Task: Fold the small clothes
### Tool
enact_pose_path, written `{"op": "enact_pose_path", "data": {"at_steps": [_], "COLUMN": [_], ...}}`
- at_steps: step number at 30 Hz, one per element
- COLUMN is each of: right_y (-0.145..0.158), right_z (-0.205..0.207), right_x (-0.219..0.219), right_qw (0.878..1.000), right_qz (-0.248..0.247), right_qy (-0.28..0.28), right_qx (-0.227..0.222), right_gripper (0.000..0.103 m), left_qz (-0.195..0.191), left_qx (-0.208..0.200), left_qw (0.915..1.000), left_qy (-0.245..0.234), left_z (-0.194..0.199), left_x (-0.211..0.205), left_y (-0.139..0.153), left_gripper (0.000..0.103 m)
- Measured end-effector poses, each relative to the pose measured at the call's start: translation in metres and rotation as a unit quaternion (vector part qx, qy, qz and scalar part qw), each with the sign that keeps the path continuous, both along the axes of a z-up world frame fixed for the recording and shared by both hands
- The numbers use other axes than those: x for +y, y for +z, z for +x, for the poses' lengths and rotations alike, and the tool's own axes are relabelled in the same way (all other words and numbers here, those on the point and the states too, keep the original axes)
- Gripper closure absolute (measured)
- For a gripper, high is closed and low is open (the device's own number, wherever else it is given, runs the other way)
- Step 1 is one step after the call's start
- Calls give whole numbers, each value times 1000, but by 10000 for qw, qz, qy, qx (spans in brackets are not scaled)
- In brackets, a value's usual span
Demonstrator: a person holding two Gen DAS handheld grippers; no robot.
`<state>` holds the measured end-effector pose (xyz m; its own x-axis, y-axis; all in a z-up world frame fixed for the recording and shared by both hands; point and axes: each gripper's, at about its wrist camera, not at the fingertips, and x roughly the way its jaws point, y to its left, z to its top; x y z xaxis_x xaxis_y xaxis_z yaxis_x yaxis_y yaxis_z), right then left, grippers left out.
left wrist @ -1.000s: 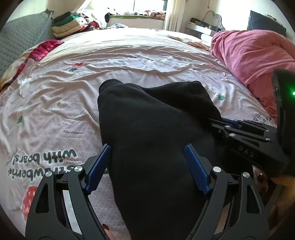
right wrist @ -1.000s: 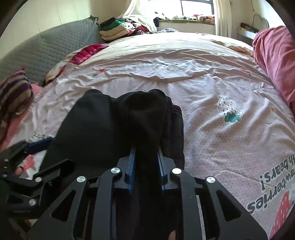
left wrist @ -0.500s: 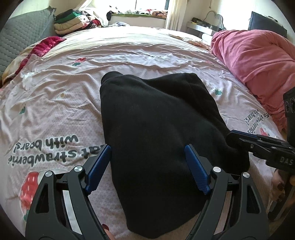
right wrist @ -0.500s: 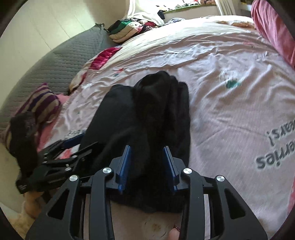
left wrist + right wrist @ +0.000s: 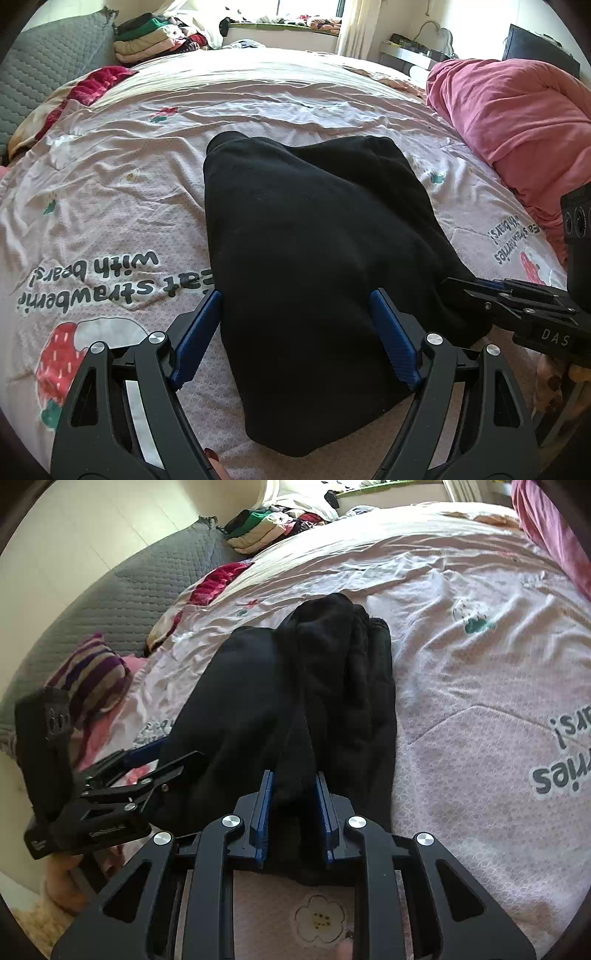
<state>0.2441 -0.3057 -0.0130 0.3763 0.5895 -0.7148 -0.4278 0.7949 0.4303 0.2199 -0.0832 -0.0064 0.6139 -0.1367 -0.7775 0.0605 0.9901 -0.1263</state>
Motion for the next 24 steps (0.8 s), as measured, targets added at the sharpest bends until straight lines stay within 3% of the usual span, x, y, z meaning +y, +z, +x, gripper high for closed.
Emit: {"op": "enact_pose_path", "data": {"at_steps": [9, 12, 16, 23, 24], "right_y": [25, 19, -3, 7, 9], "right_z": [-3, -1, -1, -14, -17], "right_x": [-14, -17, -12, -15, -16], "right_qw": [9995, 9996, 9991, 9982, 9977], "right_qz": [-13, -130, -384, -393, -427], "right_qy": [-106, -123, -165, -376, -418], "right_qx": [-294, -231, -32, -256, -312], "right_gripper": [88, 88, 83, 73, 68], "left_qz": [-167, -170, -108, -244, -239], "left_qx": [23, 52, 198, 240, 236], "left_qw": [9999, 9998, 9997, 9994, 9994], "left_qy": [-22, -37, 1, 45, 40], "left_z": [-7, -10, -8, -13, -14], "left_x": [1, -1, -2, 2, 2], "left_y": [7, 5, -6, -4, -3], "left_gripper": [30, 29, 29, 29, 29]}}
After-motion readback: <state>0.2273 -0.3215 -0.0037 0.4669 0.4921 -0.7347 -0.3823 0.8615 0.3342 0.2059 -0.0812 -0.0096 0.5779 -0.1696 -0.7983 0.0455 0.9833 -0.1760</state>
